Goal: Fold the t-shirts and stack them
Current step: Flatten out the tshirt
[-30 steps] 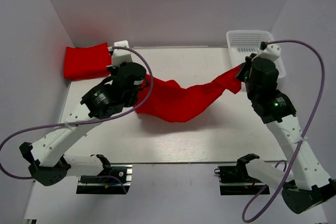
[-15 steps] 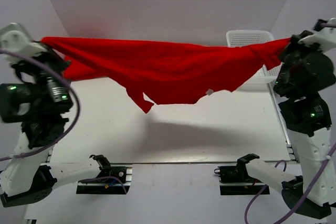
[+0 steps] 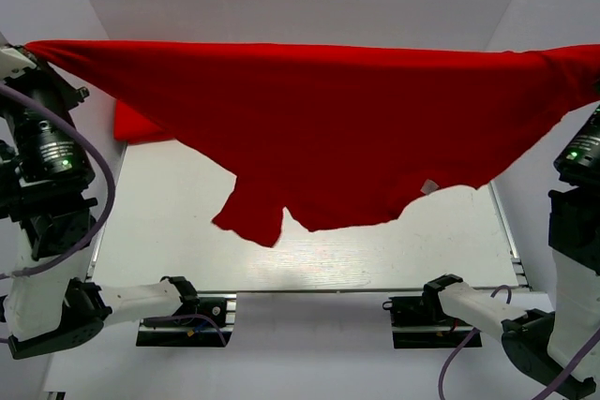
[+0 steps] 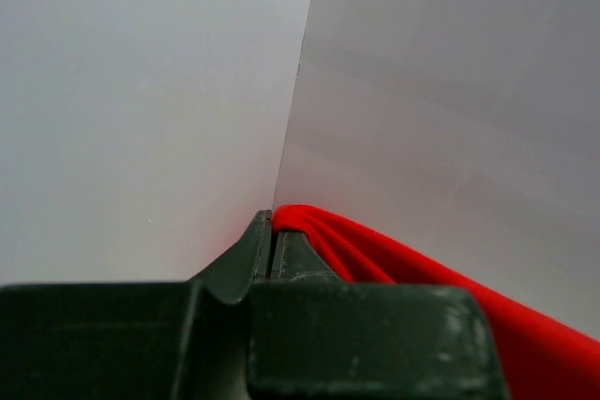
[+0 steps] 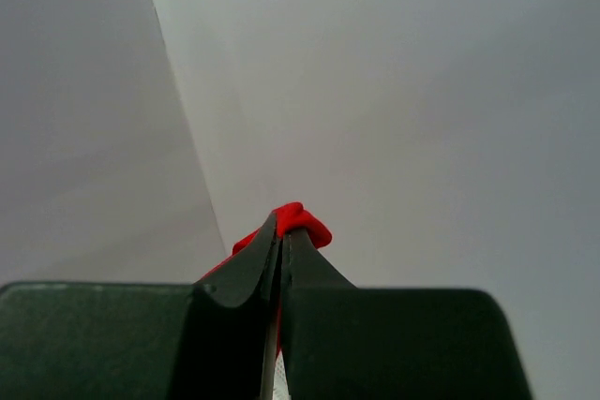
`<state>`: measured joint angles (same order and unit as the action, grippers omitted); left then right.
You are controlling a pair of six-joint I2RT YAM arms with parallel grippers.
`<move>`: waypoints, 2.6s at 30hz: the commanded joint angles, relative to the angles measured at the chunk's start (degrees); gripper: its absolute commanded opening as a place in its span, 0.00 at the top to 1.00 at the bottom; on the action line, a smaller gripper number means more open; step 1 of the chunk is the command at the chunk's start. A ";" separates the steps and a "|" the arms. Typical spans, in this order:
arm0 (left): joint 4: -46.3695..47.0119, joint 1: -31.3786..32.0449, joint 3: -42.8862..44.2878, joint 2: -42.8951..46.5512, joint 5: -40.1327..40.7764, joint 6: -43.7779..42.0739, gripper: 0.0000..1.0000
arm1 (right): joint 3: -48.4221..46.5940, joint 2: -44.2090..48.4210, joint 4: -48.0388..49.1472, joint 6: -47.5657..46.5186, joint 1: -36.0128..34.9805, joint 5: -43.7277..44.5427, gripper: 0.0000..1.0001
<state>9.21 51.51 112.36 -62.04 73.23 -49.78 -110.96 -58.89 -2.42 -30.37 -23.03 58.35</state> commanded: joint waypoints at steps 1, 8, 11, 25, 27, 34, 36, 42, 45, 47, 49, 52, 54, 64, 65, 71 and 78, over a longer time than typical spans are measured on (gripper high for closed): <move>0.29 0.00 2.78 2.36 -1.51 -2.78 1.00 | -3.29 0.97 3.74 -4.70 -0.26 0.90 1.00; -0.87 0.00 -3.96 -2.38 -0.38 -2.78 1.00 | 1.26 1.24 -3.39 1.79 -0.26 -1.57 1.00; 6.05 -0.87 -13.25 -3.70 3.39 -1.12 1.00 | 11.53 1.94 0.91 3.29 0.09 -0.26 1.00; -25.56 -10.70 -42.12 -4.39 -1.59 55.13 1.00 | 34.58 -17.54 5.23 18.15 1.84 -2.35 1.00; -29.06 -13.78 -41.61 -8.25 -5.81 60.46 1.00 | 32.31 -21.94 4.97 19.37 2.63 -2.71 1.00; -27.77 -28.64 -38.44 -28.12 -19.69 62.88 1.00 | 22.55 -38.37 2.86 20.88 5.18 -5.35 1.00; -23.99 -32.24 -37.13 -33.65 -24.69 61.56 1.00 | 17.04 -43.49 2.59 20.79 5.80 -6.05 1.00; -21.61 -36.99 -30.02 -45.25 -30.50 60.41 1.00 | 6.31 -53.50 -0.40 20.44 6.15 -9.82 1.00; -21.61 -38.31 -26.94 -48.25 -34.80 59.10 1.00 | 1.82 -57.89 -0.48 19.13 6.07 -11.06 1.00; -22.39 -38.93 -25.53 -50.80 -37.36 59.10 1.00 | 0.66 -59.14 -0.05 17.99 6.06 -13.08 1.00; -24.75 -39.46 -23.78 -53.43 -39.22 58.23 1.00 | -1.97 -61.50 0.13 16.76 5.63 -12.74 1.00; -29.24 -39.46 -20.96 -56.08 -39.22 59.53 1.00 | -3.82 -64.14 -1.18 17.00 5.71 -12.03 1.00; -30.83 -39.46 -20.42 -57.22 -40.36 60.24 1.00 | -4.18 -64.85 -1.62 17.27 5.71 -13.07 1.00; -42.85 -41.04 -14.10 -58.02 -42.29 64.11 0.42 | -6.38 -64.34 -6.28 19.12 5.45 -22.48 0.51; -44.35 -41.05 -13.31 -56.97 -42.29 65.06 0.09 | -6.29 -63.98 -7.07 18.95 5.45 -23.01 0.46; -53.58 -41.57 -12.78 -49.77 -41.77 69.28 0.00 | -5.94 -58.62 -12.52 18.24 3.52 -31.07 0.10; -57.11 -42.10 -15.23 -38.97 -44.05 70.87 0.00 | 0.38 -49.13 -18.50 21.40 -0.08 -40.06 0.10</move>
<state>-45.43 9.82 97.47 -110.19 30.09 19.38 -112.12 -115.09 -18.83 -11.05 -21.43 24.49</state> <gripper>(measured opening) 0.997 0.904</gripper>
